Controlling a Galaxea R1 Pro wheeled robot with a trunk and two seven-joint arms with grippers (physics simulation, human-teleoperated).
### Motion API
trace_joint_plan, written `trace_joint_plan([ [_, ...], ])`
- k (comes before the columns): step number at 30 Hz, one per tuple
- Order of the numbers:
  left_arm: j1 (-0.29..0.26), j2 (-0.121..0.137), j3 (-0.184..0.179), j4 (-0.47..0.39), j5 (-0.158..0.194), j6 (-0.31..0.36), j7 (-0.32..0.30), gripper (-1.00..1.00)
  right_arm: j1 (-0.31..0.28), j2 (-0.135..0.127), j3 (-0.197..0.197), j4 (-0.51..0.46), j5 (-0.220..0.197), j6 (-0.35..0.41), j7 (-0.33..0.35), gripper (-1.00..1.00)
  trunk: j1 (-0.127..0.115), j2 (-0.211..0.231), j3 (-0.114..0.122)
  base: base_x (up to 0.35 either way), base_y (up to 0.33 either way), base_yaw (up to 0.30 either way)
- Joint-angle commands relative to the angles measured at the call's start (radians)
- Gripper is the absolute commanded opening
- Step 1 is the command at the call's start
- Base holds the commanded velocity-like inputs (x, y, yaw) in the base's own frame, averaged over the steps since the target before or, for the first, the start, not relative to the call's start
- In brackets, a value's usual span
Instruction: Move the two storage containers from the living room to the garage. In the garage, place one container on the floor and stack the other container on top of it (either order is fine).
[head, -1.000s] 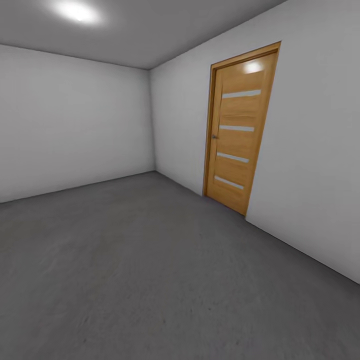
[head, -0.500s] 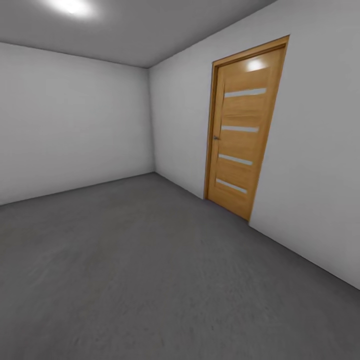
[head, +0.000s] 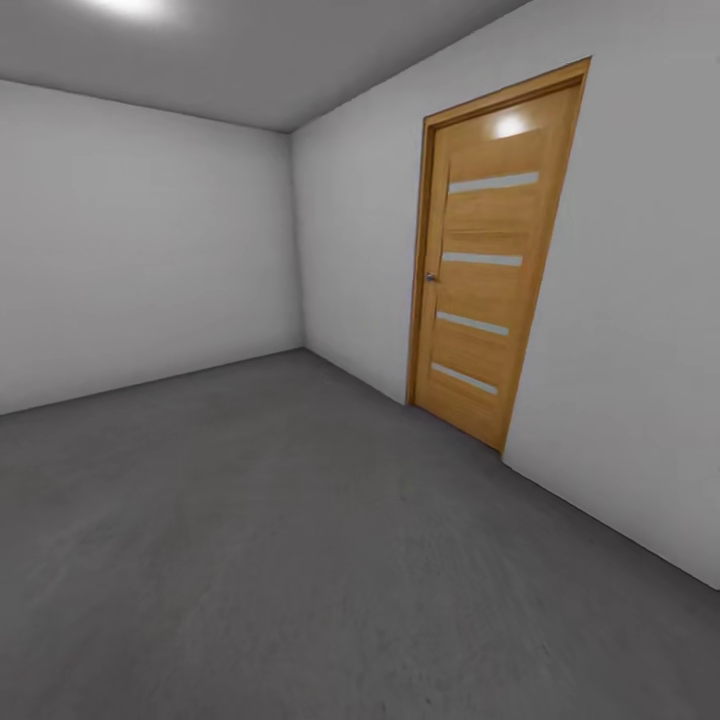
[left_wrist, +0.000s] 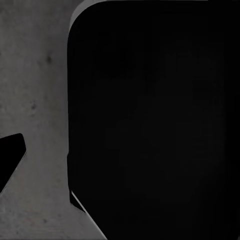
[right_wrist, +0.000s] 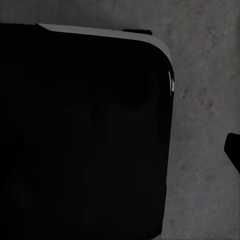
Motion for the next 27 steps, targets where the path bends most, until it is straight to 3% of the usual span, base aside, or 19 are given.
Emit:
trace_joint_plan([
  [1,0.0,0.0,0.0,0.0,0.006,-0.001,0.0,1.0,0.0,0.001,0.0,0.0,0.003,-0.003,0.0,1.0,0.001,0.0,-0.001,0.325,0.0,-0.203],
  [13,0.0,0.0,0.0,0.0,0.006,-0.001,0.0,1.0,0.0,0.003,0.003,0.0,0.004,-0.006,0.0,1.0,0.001,0.0,-0.001,0.325,0.016,-0.269],
  [27,0.0,0.003,0.0,0.0,0.006,-0.001,0.0,1.0,0.0,0.001,0.004,0.0,0.004,-0.006,0.0,1.0,0.001,0.0,-0.001,0.324,0.136,-0.241],
])
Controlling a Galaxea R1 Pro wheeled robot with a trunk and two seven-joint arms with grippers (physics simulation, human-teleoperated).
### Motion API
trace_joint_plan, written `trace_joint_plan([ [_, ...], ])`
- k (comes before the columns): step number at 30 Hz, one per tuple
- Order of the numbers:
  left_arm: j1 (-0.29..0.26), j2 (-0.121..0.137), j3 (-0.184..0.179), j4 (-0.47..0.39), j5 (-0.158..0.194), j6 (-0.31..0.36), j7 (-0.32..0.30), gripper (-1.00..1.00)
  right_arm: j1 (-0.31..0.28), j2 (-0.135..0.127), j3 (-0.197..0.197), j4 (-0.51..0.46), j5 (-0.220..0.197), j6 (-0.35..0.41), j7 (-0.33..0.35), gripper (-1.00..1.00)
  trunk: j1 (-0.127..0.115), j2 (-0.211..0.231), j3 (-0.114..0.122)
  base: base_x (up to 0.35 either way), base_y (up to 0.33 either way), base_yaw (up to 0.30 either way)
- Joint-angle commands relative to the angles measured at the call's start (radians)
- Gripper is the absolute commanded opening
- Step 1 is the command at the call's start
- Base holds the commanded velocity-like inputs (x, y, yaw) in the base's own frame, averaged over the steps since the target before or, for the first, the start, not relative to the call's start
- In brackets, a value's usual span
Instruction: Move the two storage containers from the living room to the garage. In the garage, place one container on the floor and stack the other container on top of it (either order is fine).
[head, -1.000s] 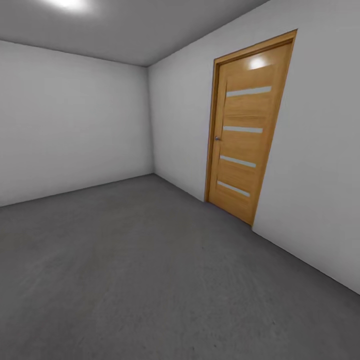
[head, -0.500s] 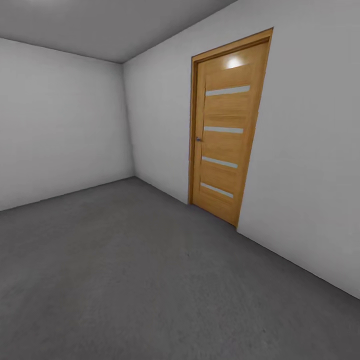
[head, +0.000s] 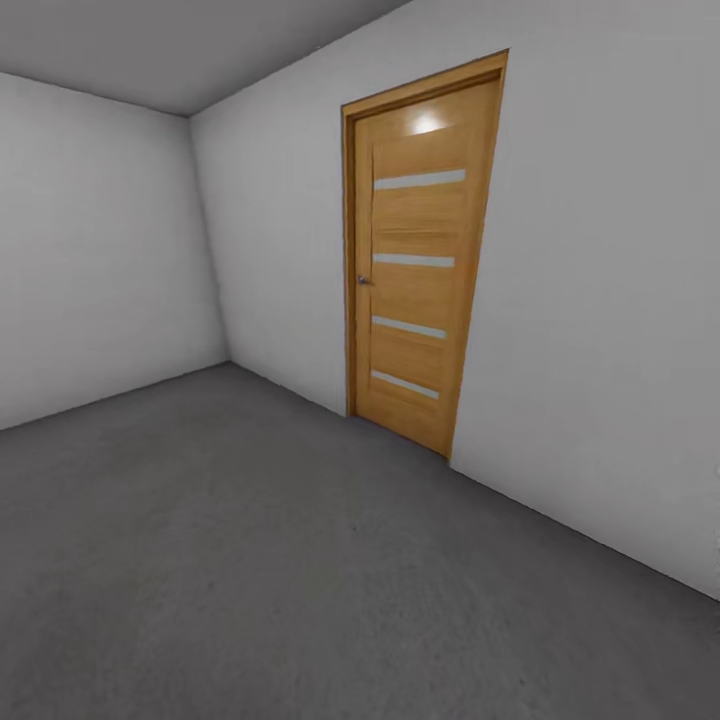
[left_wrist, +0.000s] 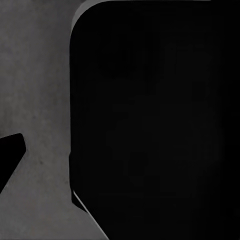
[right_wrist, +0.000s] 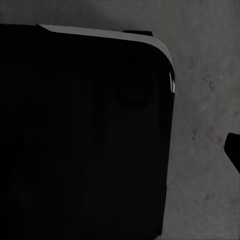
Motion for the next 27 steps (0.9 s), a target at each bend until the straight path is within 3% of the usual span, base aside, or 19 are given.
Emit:
trace_joint_plan([
  [1,0.0,0.0,0.0,0.0,0.006,-0.001,0.0,1.0,0.0,-0.001,0.0,0.0,0.003,-0.002,0.0,1.0,0.001,0.0,-0.001,0.319,0.177,-0.043],
  [22,0.0,-0.001,0.0,-0.001,0.006,-0.001,0.0,1.0,0.0,0.0,0.0,0.0,0.004,-0.004,0.0,1.0,0.001,0.0,-0.001,0.318,0.18,-0.006],
  [27,0.0,-0.001,0.0,-0.001,0.006,-0.001,0.0,1.0,0.0,0.005,-0.001,0.0,0.003,-0.005,0.0,1.0,0.001,0.0,-0.001,0.314,0.186,-0.144],
])
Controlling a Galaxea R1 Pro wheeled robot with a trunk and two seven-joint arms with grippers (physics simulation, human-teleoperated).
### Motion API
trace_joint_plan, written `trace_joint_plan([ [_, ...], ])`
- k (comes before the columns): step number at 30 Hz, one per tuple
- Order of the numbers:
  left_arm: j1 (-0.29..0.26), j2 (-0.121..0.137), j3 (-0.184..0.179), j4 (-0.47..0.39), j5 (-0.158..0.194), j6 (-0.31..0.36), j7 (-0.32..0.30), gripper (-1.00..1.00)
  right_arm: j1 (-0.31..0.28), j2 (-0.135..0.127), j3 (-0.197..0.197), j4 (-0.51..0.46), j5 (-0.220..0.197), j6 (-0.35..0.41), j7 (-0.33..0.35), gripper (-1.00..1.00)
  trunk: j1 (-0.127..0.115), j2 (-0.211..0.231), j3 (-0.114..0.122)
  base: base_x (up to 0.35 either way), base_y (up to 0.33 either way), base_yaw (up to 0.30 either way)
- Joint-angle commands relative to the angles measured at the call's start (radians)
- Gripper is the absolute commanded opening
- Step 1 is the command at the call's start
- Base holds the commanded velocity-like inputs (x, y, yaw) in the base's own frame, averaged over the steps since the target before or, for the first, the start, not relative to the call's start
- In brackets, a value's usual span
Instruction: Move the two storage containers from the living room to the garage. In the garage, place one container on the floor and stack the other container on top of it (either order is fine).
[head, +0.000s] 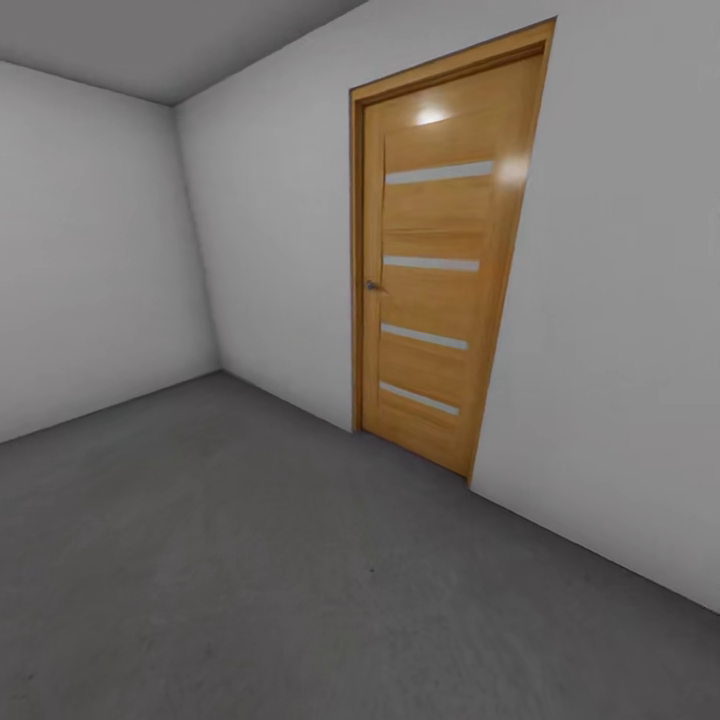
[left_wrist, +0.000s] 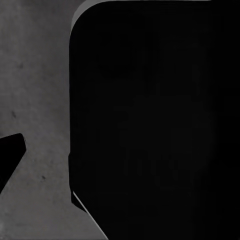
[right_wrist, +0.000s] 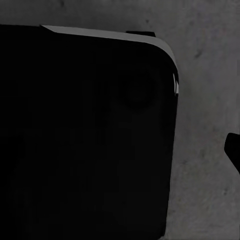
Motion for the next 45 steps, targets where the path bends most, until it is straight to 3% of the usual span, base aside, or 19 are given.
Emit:
trace_joint_plan([
  [1,0.0,0.0,0.0,0.0,0.006,-0.001,0.0,1.0,0.0,0.001,0.0,0.0,0.003,-0.003,0.0,1.0,0.001,0.0,-0.001,0.309,0.2,-0.217],
  [45,0.0,0.001,0.0,0.0,0.006,-0.002,0.0,1.0,0.0,-0.003,0.0,0.0,0.003,-0.003,0.0,1.0,0.001,0.0,-0.001,0.267,0.256,-0.249],
])
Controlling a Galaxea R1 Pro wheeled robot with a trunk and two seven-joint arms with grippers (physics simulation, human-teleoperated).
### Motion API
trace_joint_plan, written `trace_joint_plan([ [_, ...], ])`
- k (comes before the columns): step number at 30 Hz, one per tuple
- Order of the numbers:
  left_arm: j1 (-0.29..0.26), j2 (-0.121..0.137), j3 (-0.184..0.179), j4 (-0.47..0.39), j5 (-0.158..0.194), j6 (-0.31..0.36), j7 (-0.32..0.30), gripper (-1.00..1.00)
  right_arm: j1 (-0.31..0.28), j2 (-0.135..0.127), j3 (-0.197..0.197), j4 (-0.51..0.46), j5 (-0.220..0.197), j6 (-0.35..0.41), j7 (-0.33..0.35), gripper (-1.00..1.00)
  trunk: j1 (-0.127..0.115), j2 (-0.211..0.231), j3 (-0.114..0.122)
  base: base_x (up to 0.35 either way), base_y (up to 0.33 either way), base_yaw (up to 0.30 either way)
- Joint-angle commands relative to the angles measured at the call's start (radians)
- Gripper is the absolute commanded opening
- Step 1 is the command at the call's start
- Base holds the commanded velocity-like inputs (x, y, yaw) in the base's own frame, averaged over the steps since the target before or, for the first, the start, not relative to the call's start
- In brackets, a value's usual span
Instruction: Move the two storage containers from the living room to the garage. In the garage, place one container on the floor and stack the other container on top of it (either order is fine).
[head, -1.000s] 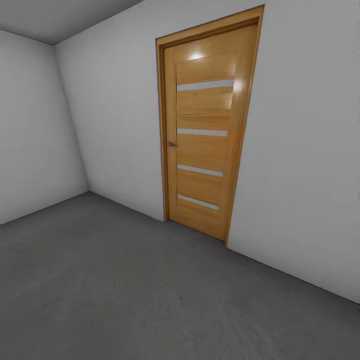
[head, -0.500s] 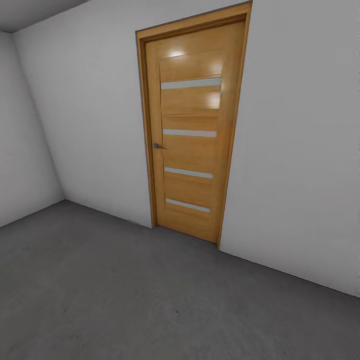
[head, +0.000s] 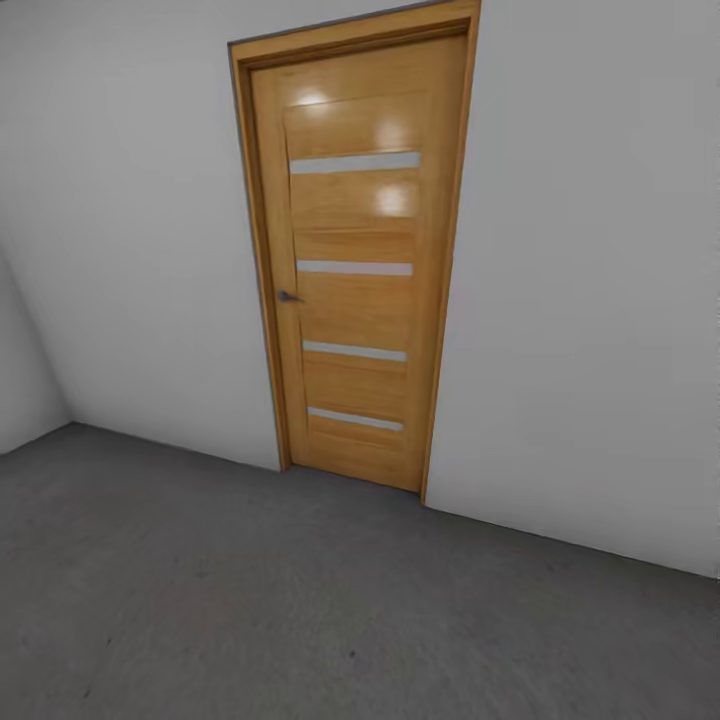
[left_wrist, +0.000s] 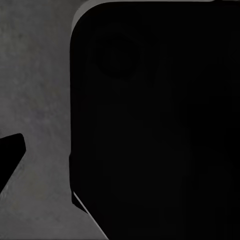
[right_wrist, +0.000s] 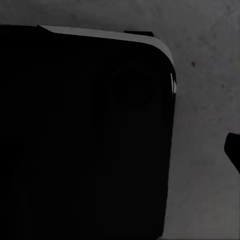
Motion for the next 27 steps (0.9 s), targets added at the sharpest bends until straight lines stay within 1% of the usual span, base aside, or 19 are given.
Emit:
trace_joint_plan([
  [1,0.0,0.0,0.0,0.0,0.006,-0.001,0.0,1.0,0.0,0.0,0.0,0.0,0.003,-0.003,0.0,1.0,0.0,0.0,-0.001,0.242,0.281,-0.251],
  [15,0.0,0.0,0.0,0.0,0.006,-0.001,0.0,1.0,0.0,-0.002,0.0,0.0,0.003,-0.003,0.0,1.0,0.0,0.0,-0.001,0.242,0.281,-0.244],
  [27,0.0,0.0,0.0,0.0,0.008,-0.001,0.0,1.0,0.0,-0.006,0.001,0.0,0.003,-0.001,0.0,1.0,0.0,0.0,-0.001,0.242,0.281,-0.021],
])
